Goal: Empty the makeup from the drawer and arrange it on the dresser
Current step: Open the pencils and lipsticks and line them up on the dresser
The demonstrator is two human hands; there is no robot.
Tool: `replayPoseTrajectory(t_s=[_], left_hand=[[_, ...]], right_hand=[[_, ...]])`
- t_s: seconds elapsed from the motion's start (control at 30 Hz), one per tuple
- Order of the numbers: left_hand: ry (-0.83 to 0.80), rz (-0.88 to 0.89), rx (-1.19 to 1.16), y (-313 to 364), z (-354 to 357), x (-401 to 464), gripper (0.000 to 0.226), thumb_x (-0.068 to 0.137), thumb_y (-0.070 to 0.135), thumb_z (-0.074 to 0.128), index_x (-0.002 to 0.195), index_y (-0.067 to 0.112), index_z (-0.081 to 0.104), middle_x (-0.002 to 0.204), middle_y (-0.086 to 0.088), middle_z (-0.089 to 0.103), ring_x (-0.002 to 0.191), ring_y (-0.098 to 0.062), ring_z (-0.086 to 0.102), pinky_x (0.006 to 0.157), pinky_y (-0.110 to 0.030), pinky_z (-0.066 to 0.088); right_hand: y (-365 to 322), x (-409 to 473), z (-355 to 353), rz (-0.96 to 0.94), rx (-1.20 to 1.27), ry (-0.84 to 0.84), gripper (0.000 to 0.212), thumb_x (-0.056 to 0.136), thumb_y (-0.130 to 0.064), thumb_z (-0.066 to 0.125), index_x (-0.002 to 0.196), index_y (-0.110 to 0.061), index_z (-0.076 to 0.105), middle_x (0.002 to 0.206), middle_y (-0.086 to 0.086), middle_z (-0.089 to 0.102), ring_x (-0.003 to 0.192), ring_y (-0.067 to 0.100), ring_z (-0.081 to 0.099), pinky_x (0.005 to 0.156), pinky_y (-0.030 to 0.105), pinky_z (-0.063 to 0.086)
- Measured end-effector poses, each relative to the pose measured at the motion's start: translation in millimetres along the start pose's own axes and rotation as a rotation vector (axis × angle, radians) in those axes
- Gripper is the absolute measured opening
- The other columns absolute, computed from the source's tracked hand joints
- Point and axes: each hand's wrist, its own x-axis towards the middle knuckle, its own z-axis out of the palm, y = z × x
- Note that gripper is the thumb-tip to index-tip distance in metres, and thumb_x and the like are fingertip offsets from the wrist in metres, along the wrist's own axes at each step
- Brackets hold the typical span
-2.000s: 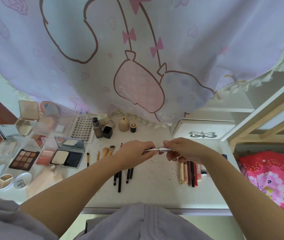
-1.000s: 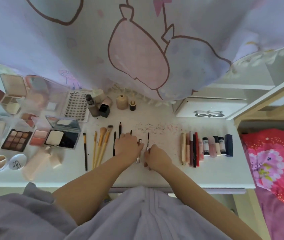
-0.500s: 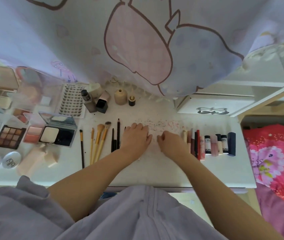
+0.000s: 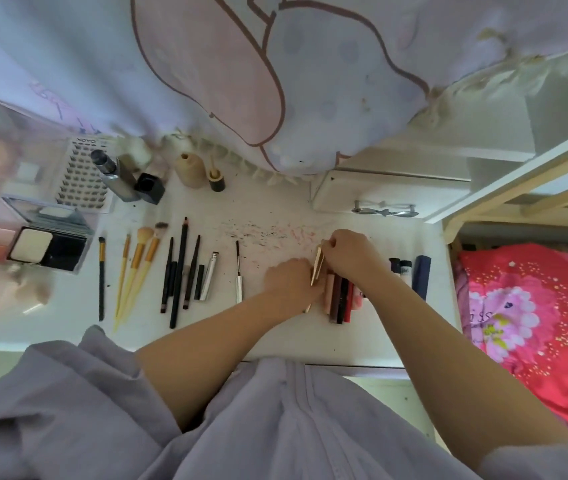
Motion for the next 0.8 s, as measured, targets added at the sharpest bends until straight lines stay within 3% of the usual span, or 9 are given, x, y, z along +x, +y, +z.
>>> replayPoseTrajectory(t_s=[0.1,0.23,0.3,0.4,0.5,0.63,0.73,0.8], left_hand=[[0.006,0.006,-0.228,-8.9,-6.9,-6.7,0.024,0.090,0.037,0.048,0.084,0.015,0.043,0.074,0.000,0.052,0.061,-0.018,0.052,0.053,-0.028,0.038],[0.088,0.164,-0.264,-28.0,-15.7,-24.5,0.012,0.091,0.021,0.048,0.088,0.010,0.044,0.073,-0.001,0.049,0.061,-0.020,0.046,0.051,-0.027,0.031],[0.123,0.208,-0.249,-37.0,-20.0,-33.8,0.012,0.092,0.019,0.046,0.098,0.009,0.047,0.075,0.000,0.049,0.063,-0.021,0.046,0.050,-0.026,0.029],[0.197,0.262,-0.168,-46.2,-29.8,-43.7,0.015,0.096,0.024,0.042,0.104,0.013,0.046,0.069,0.009,0.044,0.060,-0.019,0.046,0.047,-0.025,0.025],[0.266,0.293,-0.029,-47.0,-47.4,-46.1,0.023,0.099,0.037,0.035,0.097,0.016,0.044,0.062,0.010,0.042,0.052,-0.016,0.043,0.045,-0.029,0.023],[0.254,0.339,-0.016,-47.4,-69.2,-52.0,0.022,0.098,0.043,0.031,0.088,0.025,0.037,0.059,0.010,0.041,0.050,-0.004,0.038,0.045,-0.025,0.023],[0.238,0.374,-0.034,-57.5,-82.6,-62.2,0.023,0.097,0.045,0.034,0.085,0.027,0.041,0.059,0.010,0.044,0.052,-0.005,0.041,0.047,-0.024,0.026],[0.247,0.426,0.003,-66.0,-92.3,-69.7,0.022,0.096,0.047,0.035,0.086,0.029,0.043,0.059,0.011,0.045,0.051,-0.004,0.042,0.047,-0.021,0.025]], right_hand=[[-3.6,-0.3,-3.8,0.002,0.007,-0.014,0.042,0.097,-0.043,0.035,0.091,-0.008,0.057,0.085,0.008,0.061,0.075,0.021,0.055,0.064,0.031,0.039],[-18.0,-8.5,-8.5,-0.042,0.190,-0.159,0.054,0.096,-0.050,0.031,0.067,-0.012,0.055,0.064,0.001,0.063,0.066,0.019,0.059,0.068,0.031,0.045],[-26.0,-15.3,-10.9,-0.074,0.267,-0.216,0.051,0.096,-0.047,0.037,0.061,-0.012,0.050,0.055,-0.001,0.056,0.052,0.015,0.050,0.058,0.027,0.040],[-33.4,-25.9,-14.7,-0.118,0.437,-0.254,0.038,0.096,-0.037,0.044,0.069,-0.012,0.048,0.054,-0.001,0.045,0.044,0.012,0.035,0.047,0.024,0.028],[-37.3,-39.8,-21.5,-0.179,0.592,-0.250,0.028,0.097,-0.030,0.044,0.076,-0.012,0.049,0.056,-0.001,0.042,0.043,0.010,0.031,0.043,0.022,0.025],[-41.6,-59.0,-30.8,-0.302,0.553,-0.155,0.024,0.097,-0.031,0.046,0.084,-0.013,0.053,0.060,-0.004,0.051,0.042,0.003,0.038,0.042,0.016,0.032],[-44.9,-74.5,-37.7,-0.341,0.526,-0.196,0.016,0.096,-0.032,0.049,0.094,-0.018,0.057,0.072,-0.006,0.063,0.056,0.001,0.055,0.050,0.017,0.043],[-49.1,-85.4,-41.1,-0.288,0.500,-0.252,0.031,0.095,-0.047,0.044,0.096,-0.020,0.060,0.069,-0.006,0.065,0.055,0.004,0.056,0.051,0.019,0.043]])
